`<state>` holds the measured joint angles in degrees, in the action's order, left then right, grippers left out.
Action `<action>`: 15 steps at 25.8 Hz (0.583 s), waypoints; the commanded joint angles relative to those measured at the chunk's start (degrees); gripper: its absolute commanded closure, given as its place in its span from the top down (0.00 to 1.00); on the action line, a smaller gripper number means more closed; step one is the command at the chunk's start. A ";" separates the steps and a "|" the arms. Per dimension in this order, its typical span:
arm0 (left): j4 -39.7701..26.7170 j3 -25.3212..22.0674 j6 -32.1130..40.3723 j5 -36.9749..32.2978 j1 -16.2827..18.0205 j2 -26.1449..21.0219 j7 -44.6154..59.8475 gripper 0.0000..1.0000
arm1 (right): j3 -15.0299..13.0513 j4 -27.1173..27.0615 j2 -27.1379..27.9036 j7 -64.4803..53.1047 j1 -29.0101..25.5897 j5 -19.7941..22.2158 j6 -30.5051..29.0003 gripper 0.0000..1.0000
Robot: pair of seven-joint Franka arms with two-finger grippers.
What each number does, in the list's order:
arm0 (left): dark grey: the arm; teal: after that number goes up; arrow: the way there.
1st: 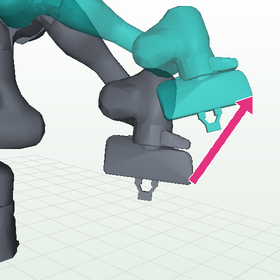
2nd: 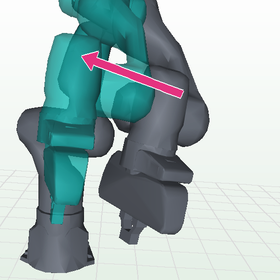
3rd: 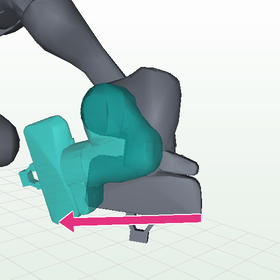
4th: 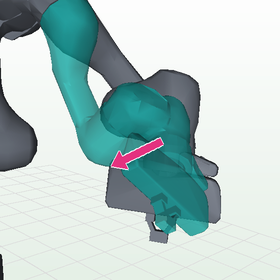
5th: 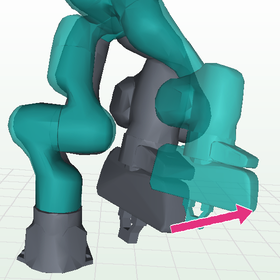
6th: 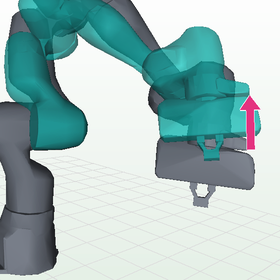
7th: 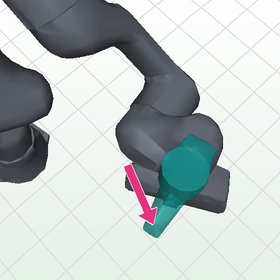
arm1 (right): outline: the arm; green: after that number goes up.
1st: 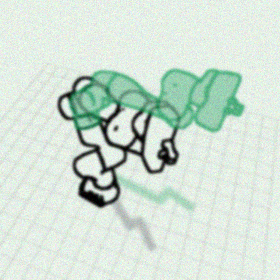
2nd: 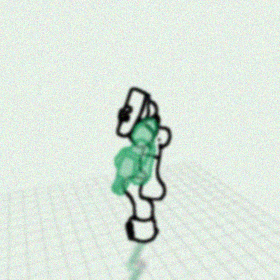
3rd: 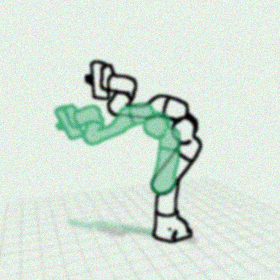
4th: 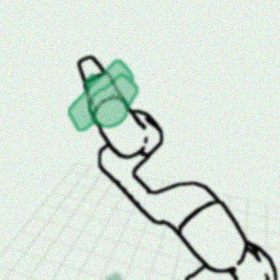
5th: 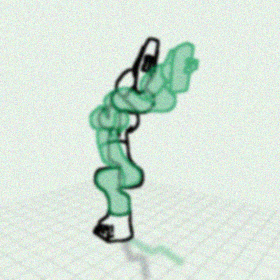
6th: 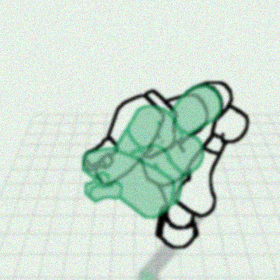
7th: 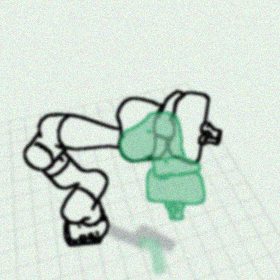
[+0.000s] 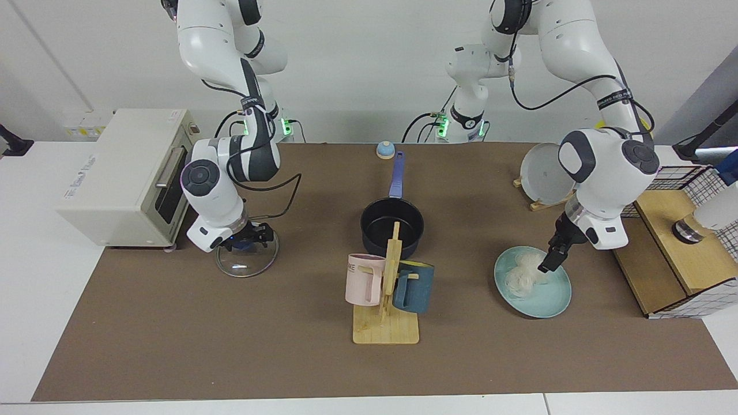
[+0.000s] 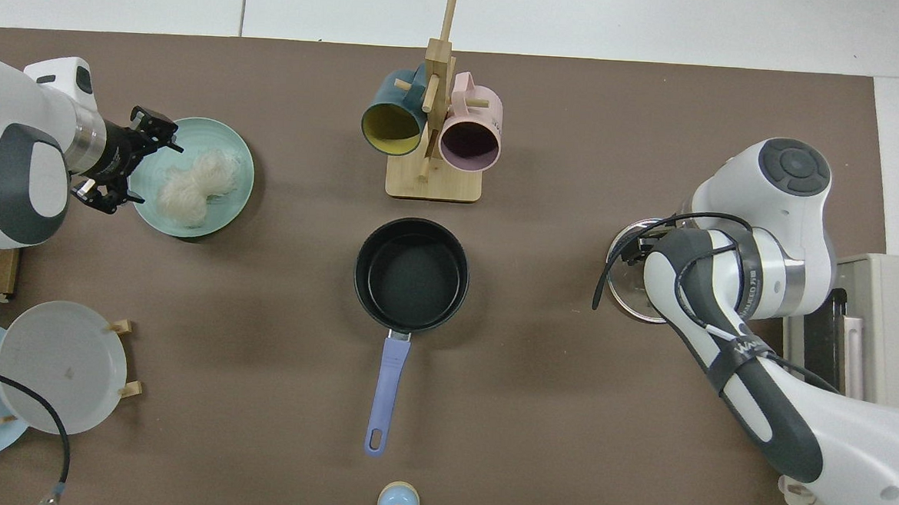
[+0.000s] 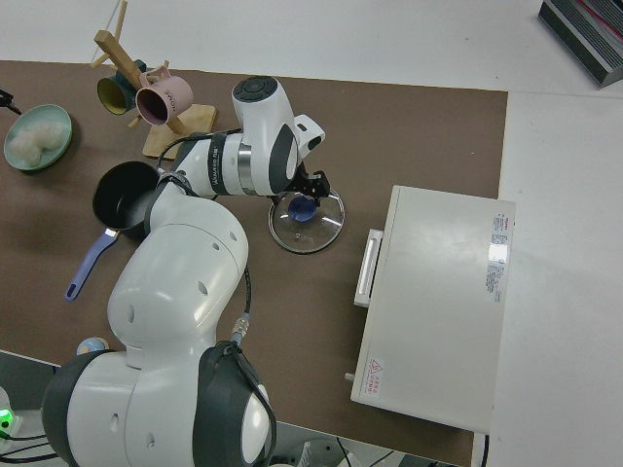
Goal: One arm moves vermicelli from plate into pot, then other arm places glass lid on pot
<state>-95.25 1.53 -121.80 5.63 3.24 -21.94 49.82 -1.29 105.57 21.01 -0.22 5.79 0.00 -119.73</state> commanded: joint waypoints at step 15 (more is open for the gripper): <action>-1.78 -0.30 -5.73 -2.90 -2.45 -4.43 32.97 0.99 | 0.15 3.50 -0.71 1.36 -0.69 1.58 -1.11 0.90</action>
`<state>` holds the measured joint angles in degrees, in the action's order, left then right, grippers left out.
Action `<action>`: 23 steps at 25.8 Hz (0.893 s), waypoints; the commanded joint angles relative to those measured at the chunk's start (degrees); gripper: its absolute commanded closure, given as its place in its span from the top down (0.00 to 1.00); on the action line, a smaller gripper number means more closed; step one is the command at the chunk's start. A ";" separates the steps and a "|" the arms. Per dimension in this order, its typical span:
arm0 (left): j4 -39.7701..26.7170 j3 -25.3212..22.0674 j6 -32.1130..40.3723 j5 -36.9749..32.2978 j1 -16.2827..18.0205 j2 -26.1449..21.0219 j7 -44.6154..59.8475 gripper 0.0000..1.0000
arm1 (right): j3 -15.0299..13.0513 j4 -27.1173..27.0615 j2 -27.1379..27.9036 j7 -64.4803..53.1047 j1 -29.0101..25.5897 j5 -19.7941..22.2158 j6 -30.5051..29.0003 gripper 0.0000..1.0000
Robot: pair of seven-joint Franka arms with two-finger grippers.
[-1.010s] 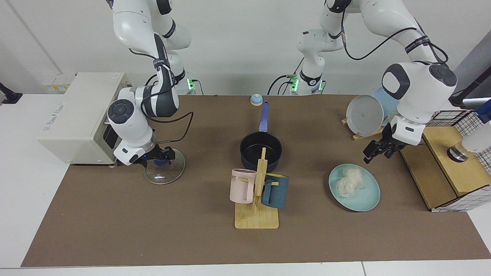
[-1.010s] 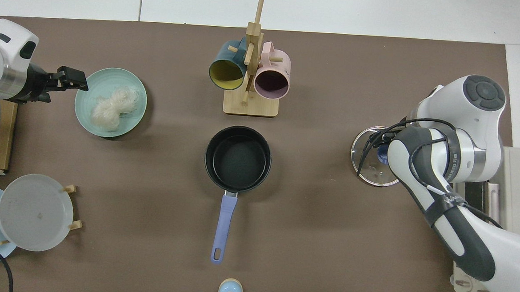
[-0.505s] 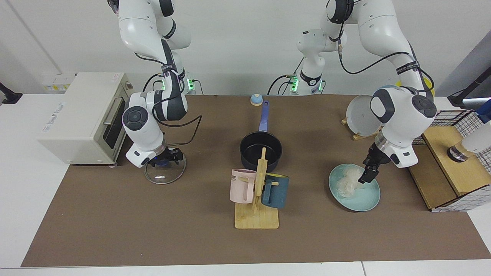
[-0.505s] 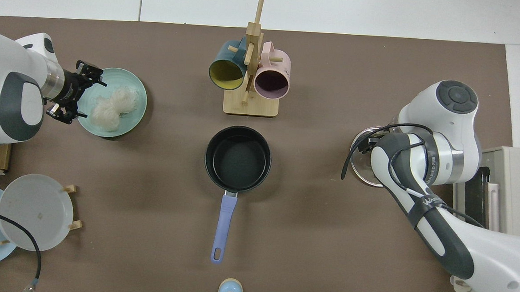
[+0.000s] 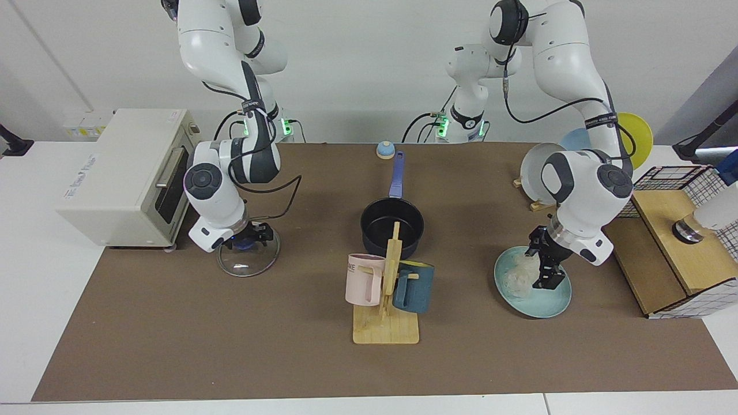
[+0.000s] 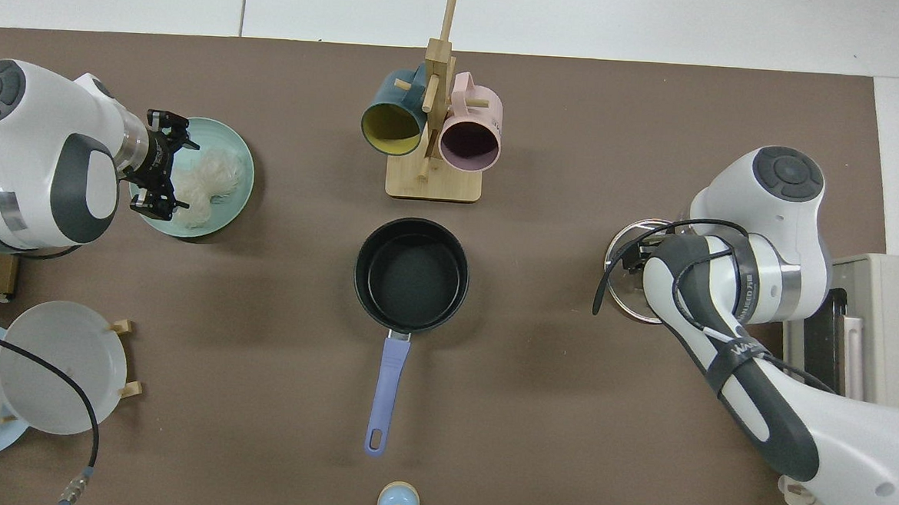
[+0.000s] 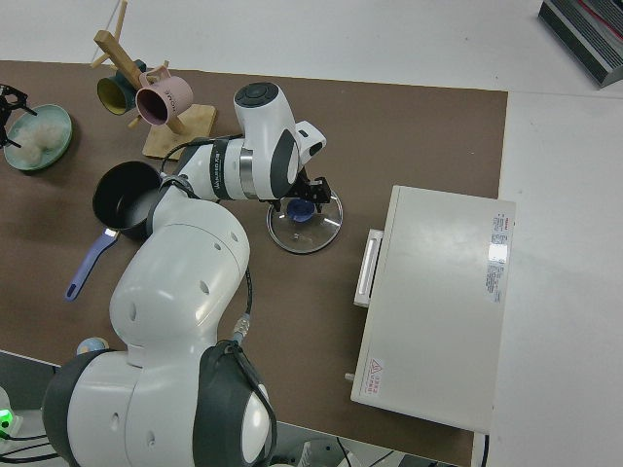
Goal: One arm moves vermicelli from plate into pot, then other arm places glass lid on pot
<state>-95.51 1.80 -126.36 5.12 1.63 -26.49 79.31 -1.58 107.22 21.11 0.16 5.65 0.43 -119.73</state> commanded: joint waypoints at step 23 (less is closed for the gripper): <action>7.17 0.57 11.90 -4.77 -2.07 0.21 -17.33 0.00 | 0.44 -4.56 -3.09 0.37 0.07 2.65 5.13 0.00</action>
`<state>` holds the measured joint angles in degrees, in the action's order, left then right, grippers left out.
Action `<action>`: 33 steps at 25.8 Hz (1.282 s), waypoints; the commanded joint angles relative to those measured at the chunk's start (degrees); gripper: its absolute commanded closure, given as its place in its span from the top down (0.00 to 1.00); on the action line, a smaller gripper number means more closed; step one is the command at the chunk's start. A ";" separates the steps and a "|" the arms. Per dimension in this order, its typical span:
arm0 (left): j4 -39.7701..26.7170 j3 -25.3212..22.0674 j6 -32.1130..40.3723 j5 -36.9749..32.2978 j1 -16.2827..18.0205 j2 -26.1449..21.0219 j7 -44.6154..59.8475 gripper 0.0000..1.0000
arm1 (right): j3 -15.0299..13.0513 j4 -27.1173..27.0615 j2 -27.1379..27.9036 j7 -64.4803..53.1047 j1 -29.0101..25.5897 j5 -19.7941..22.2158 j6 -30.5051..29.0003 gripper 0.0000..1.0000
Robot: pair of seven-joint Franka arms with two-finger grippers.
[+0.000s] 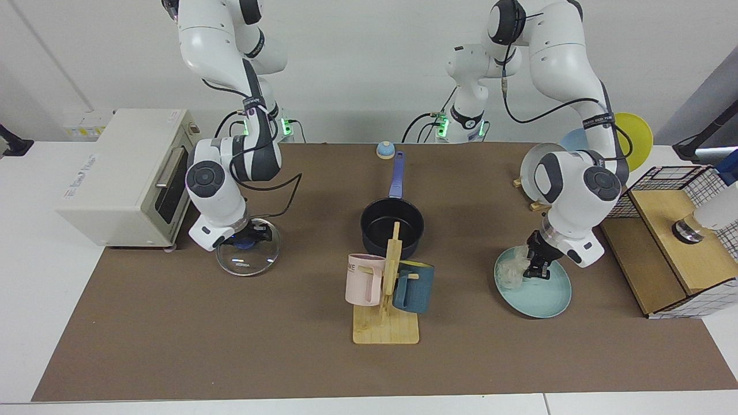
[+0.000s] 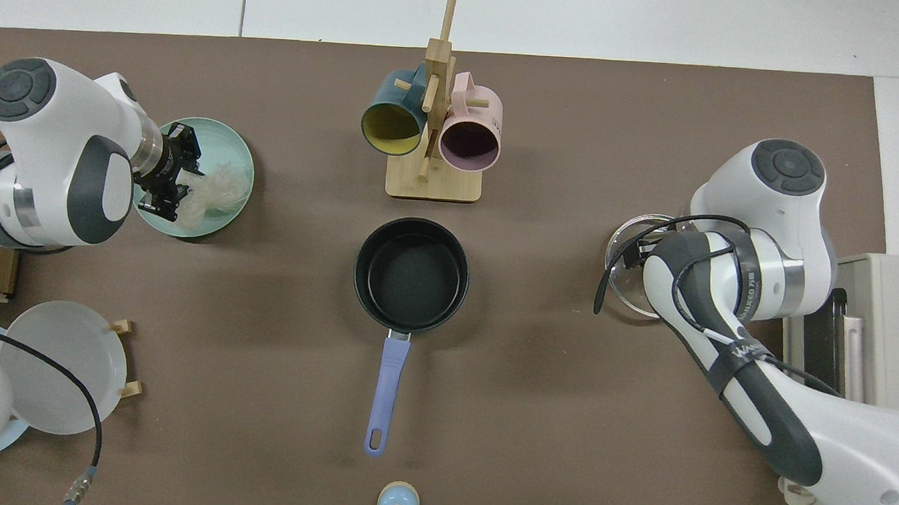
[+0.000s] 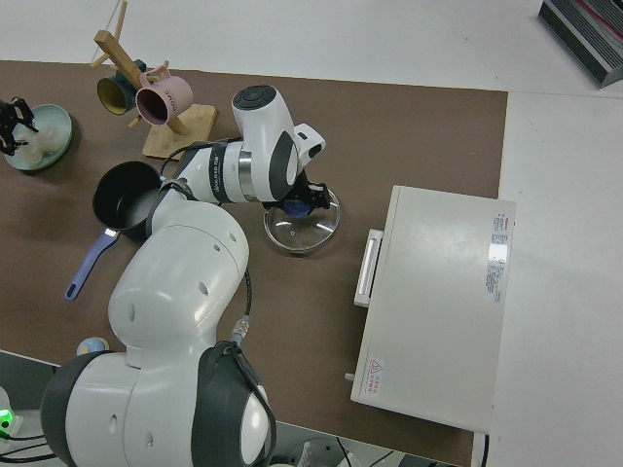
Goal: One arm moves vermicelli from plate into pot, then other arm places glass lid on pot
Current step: 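Carry the vermicelli into the pot with the left gripper and release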
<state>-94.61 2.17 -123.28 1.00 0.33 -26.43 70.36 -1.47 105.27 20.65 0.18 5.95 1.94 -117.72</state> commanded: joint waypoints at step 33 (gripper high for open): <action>-4.18 26.39 8.50 1.72 -1.29 9.56 -11.74 0.00 | 0.24 -1.83 -22.76 -7.21 -2.35 -1.51 14.10 0.00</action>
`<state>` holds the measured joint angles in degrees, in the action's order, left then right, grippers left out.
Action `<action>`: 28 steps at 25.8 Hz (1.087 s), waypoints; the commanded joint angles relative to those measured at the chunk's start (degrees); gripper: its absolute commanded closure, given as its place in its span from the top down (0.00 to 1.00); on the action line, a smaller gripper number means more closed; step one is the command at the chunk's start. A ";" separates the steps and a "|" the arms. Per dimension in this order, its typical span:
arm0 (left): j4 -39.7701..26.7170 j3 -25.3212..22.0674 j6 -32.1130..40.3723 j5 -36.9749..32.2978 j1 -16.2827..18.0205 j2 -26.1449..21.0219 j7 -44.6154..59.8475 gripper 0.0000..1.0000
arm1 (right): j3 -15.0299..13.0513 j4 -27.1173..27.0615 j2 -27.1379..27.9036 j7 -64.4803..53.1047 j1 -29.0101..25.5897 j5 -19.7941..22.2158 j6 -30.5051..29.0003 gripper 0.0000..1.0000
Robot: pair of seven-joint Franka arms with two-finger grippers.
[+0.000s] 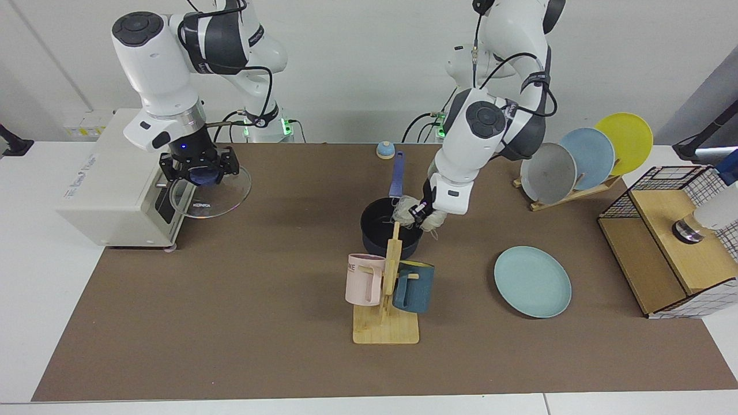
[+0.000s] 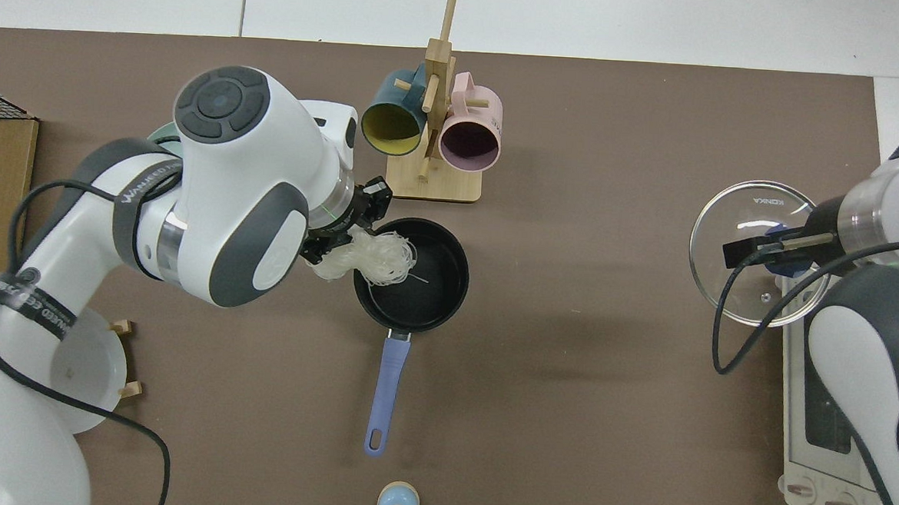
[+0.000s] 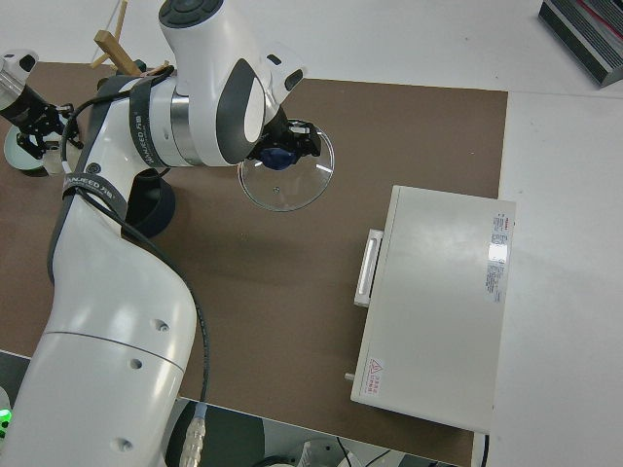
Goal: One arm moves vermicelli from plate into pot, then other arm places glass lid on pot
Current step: 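Carry the vermicelli into the pot with the left gripper and release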
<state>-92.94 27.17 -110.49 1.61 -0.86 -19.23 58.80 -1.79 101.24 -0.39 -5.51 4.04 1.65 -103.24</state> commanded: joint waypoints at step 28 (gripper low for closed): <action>-11.47 2.80 -14.67 1.65 -3.36 -1.33 0.44 0.81 | 0.56 3.08 -1.72 -1.96 -0.88 -1.65 -0.73 0.00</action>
<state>-103.50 30.57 -124.00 2.51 -3.57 -21.42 59.34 -1.61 103.31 -0.90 -5.53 4.12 1.28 -103.27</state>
